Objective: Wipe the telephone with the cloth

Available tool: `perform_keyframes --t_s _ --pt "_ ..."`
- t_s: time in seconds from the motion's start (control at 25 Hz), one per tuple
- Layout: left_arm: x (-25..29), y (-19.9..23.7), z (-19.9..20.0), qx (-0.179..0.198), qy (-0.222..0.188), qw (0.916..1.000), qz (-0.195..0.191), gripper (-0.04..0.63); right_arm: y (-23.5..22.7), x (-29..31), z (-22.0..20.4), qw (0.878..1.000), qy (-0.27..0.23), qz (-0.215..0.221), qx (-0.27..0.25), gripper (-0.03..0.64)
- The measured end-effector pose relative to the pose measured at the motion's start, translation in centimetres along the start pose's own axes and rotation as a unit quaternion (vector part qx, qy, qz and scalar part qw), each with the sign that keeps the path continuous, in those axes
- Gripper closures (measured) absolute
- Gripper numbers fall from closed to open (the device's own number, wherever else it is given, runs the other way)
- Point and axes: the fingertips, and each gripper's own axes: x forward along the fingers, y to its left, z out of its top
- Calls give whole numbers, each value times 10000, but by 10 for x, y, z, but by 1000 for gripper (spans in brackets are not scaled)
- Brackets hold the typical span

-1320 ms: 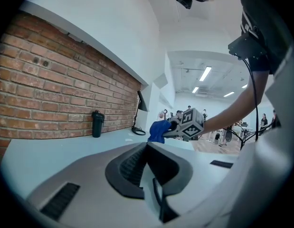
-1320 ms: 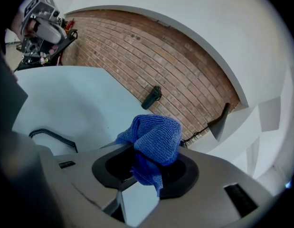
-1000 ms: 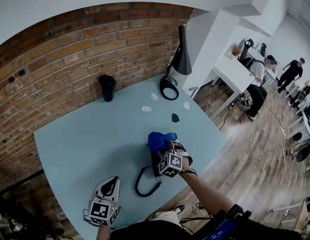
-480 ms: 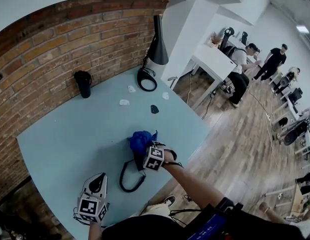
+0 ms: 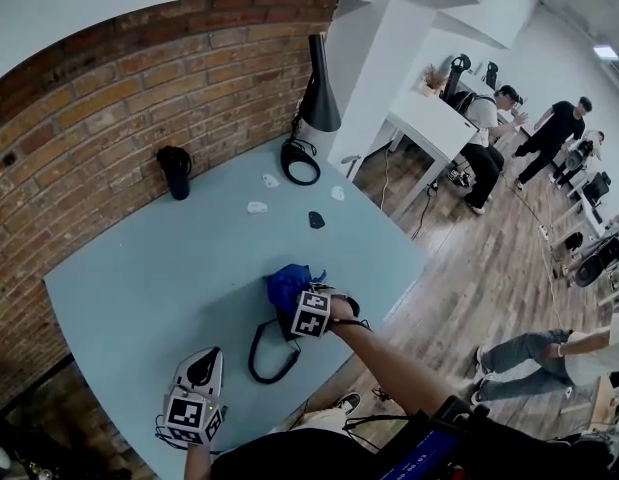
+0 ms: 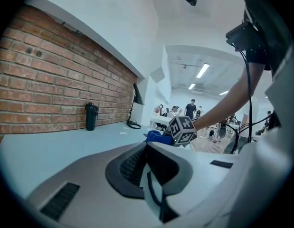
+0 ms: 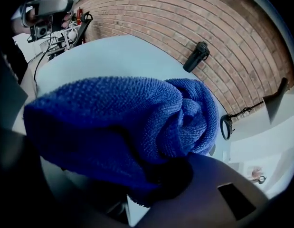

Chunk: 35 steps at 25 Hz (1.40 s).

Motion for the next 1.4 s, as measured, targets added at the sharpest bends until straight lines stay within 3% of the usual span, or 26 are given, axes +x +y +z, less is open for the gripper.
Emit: perform_keyframes --t_s 0.64,1.4 --pt "1 -1 -6 -41 79 9999 -95 590 29 2 -5 9971 317 679 -162 538" --pt "6 -13 -19 -15 290 9990 -325 589 70 6 -23 9939 540 959 -70 540"
